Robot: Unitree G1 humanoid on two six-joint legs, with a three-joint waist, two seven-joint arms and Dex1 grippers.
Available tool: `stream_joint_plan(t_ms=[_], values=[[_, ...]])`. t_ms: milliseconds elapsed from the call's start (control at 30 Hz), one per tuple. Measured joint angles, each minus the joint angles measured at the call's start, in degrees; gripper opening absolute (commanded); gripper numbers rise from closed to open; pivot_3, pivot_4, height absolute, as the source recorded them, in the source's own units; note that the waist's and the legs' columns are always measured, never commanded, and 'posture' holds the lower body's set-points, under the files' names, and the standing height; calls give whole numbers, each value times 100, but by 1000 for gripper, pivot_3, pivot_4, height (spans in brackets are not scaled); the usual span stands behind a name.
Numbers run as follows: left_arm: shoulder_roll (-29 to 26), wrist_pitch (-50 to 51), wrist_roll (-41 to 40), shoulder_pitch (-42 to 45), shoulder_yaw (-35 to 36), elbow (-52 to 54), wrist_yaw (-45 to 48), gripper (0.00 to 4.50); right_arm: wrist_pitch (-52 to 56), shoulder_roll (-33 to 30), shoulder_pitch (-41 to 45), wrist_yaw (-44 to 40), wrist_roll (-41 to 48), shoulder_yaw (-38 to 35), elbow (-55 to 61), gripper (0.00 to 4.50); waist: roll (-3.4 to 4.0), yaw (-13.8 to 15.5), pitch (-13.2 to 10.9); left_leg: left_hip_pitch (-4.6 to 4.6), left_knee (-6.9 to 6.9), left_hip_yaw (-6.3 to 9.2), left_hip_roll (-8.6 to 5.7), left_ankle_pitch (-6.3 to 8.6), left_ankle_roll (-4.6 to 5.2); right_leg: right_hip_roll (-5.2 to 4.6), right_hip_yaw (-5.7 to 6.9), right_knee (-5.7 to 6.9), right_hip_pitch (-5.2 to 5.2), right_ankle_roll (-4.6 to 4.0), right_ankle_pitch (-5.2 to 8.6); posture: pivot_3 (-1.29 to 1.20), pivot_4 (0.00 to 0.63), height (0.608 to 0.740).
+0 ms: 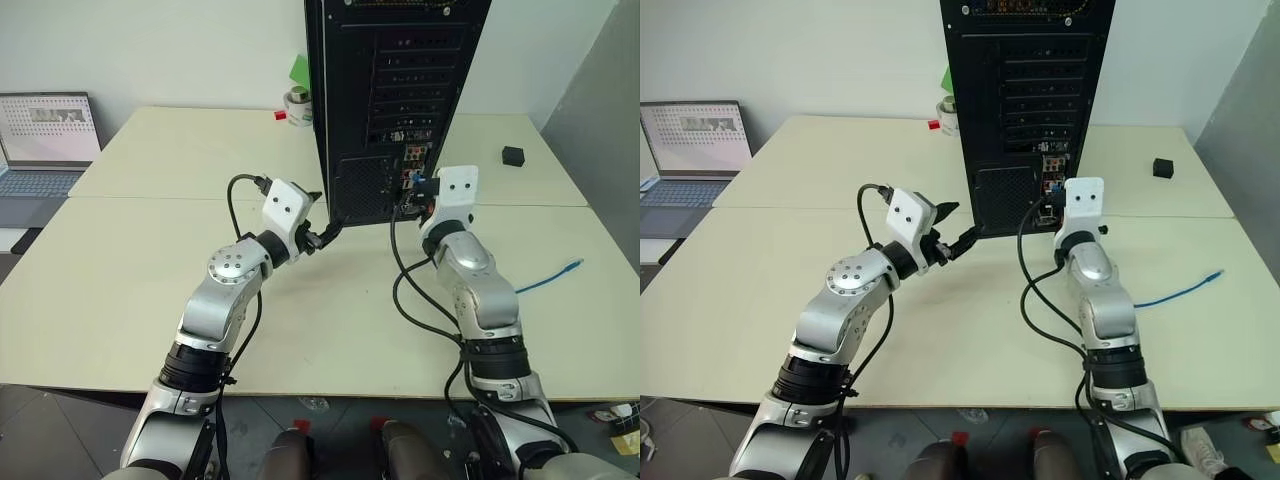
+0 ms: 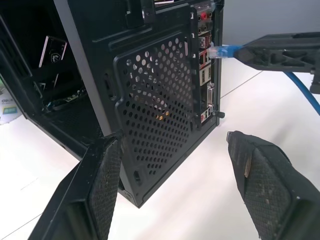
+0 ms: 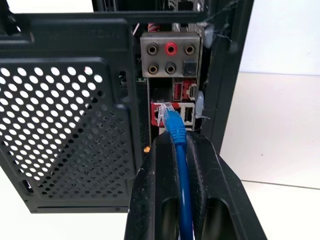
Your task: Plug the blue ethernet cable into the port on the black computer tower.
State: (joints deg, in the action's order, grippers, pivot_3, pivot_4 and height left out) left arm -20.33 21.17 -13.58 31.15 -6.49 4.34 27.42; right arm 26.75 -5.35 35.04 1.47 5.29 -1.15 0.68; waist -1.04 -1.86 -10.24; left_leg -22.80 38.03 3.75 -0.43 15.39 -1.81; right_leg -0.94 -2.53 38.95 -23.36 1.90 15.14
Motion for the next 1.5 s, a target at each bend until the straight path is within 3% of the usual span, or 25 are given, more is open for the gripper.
stream_joint_plan(t_ms=[1500], values=[[44,-65,74,89,131,-75,424,3452,-341,199,283,239,29,-134,-698,0,0,-1,0,-1,-1,0,-1,-1,1,-1,0,-1,0,0,0,0,150,740]])
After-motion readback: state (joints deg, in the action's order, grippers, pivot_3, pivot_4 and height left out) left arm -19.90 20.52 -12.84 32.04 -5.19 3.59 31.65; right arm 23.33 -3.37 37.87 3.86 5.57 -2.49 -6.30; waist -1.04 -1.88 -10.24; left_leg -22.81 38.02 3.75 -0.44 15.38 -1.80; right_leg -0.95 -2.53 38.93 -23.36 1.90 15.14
